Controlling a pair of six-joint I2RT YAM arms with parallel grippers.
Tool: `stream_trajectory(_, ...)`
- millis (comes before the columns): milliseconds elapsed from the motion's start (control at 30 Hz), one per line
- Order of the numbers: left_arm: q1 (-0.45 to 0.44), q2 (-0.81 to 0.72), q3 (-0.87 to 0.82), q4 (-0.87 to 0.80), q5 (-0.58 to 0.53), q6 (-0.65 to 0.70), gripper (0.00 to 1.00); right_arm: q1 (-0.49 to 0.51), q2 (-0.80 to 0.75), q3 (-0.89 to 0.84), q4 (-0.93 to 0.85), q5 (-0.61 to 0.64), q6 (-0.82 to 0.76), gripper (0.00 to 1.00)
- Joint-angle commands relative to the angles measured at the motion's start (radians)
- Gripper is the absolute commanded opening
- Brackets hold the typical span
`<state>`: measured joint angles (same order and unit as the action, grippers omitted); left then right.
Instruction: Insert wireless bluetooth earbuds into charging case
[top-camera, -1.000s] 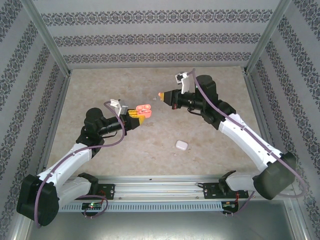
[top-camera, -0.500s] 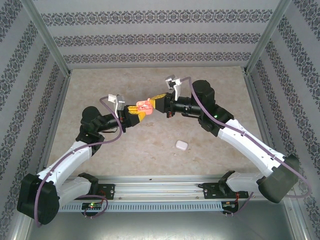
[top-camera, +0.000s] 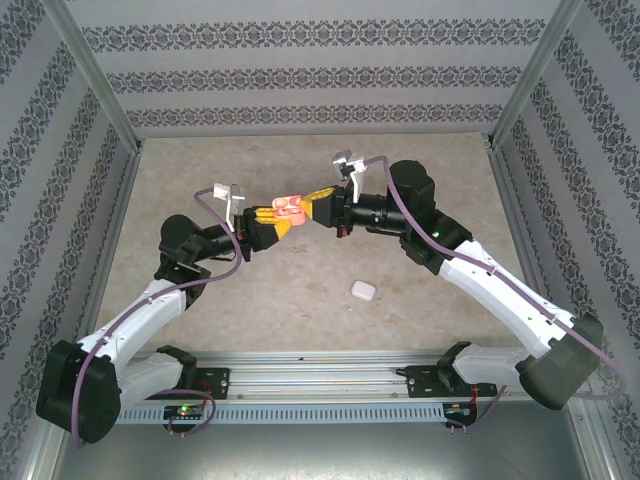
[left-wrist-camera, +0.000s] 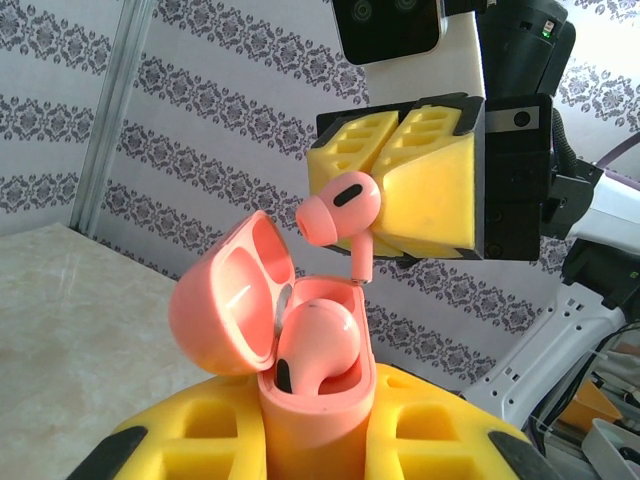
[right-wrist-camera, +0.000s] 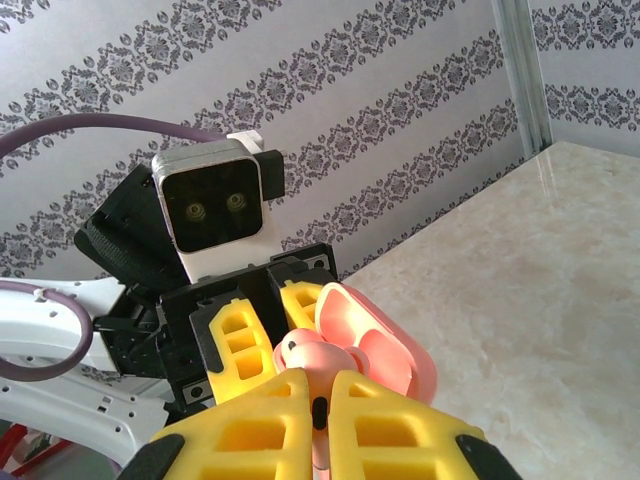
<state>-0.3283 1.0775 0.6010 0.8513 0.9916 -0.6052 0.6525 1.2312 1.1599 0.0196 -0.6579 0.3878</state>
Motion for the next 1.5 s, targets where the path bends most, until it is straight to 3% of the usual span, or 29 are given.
stream_trajectory(0,-0.005,0.005,0.038,0.106,0.021,-0.041,0.0,0.009,0.0,0.007,0.012,-0.048,-0.023,0.08)
stream_trajectory(333,-0.005,0.032,0.041,0.168,0.046,-0.096,0.0,0.0,0.026,0.044,-0.005,-0.083,-0.02,0.08)
stream_trajectory(800,-0.005,0.019,0.046,0.11,0.055,-0.065,0.0,-0.018,0.039,0.11,-0.021,-0.133,-0.004,0.08)
stream_trajectory(1467,-0.005,0.025,0.055,0.188,0.067,-0.145,0.0,-0.068,0.062,0.061,-0.003,-0.221,0.011,0.07)
